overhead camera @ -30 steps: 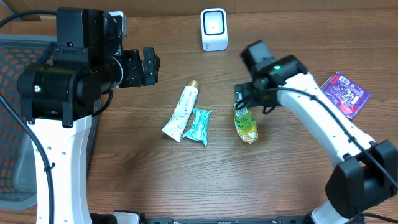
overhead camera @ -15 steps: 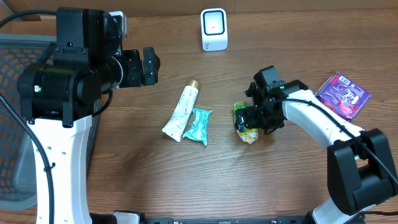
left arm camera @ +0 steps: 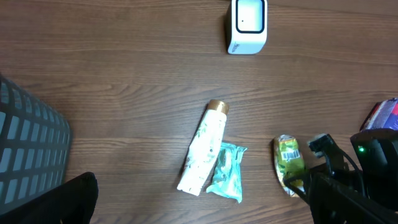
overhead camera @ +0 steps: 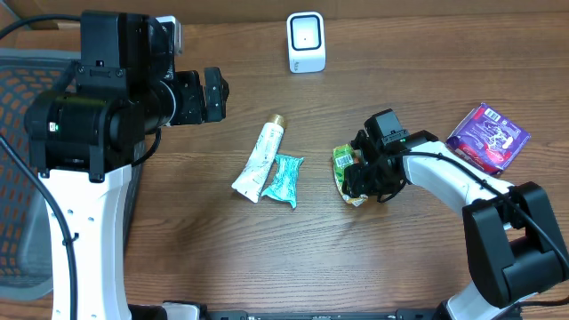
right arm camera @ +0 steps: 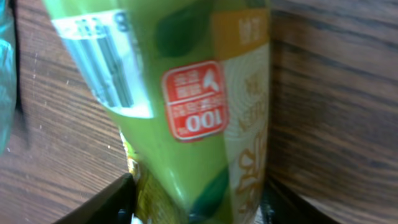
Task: Scan the item barcode
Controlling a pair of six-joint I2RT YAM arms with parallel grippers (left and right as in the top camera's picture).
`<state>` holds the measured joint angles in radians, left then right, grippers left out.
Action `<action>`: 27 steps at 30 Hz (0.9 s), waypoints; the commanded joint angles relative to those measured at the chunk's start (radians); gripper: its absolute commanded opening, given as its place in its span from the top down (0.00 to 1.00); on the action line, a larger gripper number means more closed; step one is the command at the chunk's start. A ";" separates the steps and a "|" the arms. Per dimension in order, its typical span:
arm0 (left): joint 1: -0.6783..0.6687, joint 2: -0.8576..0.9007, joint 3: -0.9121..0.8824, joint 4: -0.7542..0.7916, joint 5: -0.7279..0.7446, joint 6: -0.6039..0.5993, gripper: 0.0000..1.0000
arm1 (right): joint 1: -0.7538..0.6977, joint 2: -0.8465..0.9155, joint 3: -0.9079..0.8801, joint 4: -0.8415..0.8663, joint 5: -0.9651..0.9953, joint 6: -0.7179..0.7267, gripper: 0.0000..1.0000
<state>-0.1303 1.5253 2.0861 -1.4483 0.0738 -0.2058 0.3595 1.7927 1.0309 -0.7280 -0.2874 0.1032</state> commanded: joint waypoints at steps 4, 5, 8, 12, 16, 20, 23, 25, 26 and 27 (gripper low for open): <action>-0.001 0.006 0.009 0.001 -0.003 0.019 0.00 | -0.006 0.001 0.001 0.001 -0.010 0.000 0.62; -0.001 0.006 0.009 0.001 -0.003 0.019 0.00 | -0.006 0.001 0.008 -0.003 -0.010 0.001 0.66; -0.001 0.006 0.009 0.001 -0.003 0.019 0.01 | -0.006 0.001 0.043 -0.035 -0.009 0.001 0.85; -0.001 0.006 0.009 0.001 -0.003 0.019 0.01 | -0.005 0.001 0.114 -0.108 0.044 0.007 0.95; -0.001 0.006 0.009 0.001 -0.003 0.019 0.00 | 0.002 0.001 0.196 -0.208 0.206 0.079 0.96; -0.001 0.006 0.009 0.001 -0.003 0.019 0.00 | 0.060 0.001 0.233 -0.268 0.470 0.158 0.96; -0.001 0.006 0.009 0.001 -0.003 0.019 0.01 | 0.125 0.001 0.232 -0.268 0.601 0.214 0.96; -0.001 0.006 0.009 0.001 -0.003 0.019 0.00 | 0.181 0.001 0.232 -0.249 0.647 0.228 0.96; -0.001 0.006 0.009 0.001 -0.003 0.019 0.00 | 0.207 0.001 0.232 -0.239 0.661 0.236 0.96; -0.001 0.006 0.009 0.001 -0.003 0.019 0.00 | 0.233 0.002 0.232 -0.228 0.671 0.238 0.94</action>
<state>-0.1303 1.5253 2.0861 -1.4479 0.0738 -0.2058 0.5251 1.8000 1.2270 -0.9791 0.2459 0.2890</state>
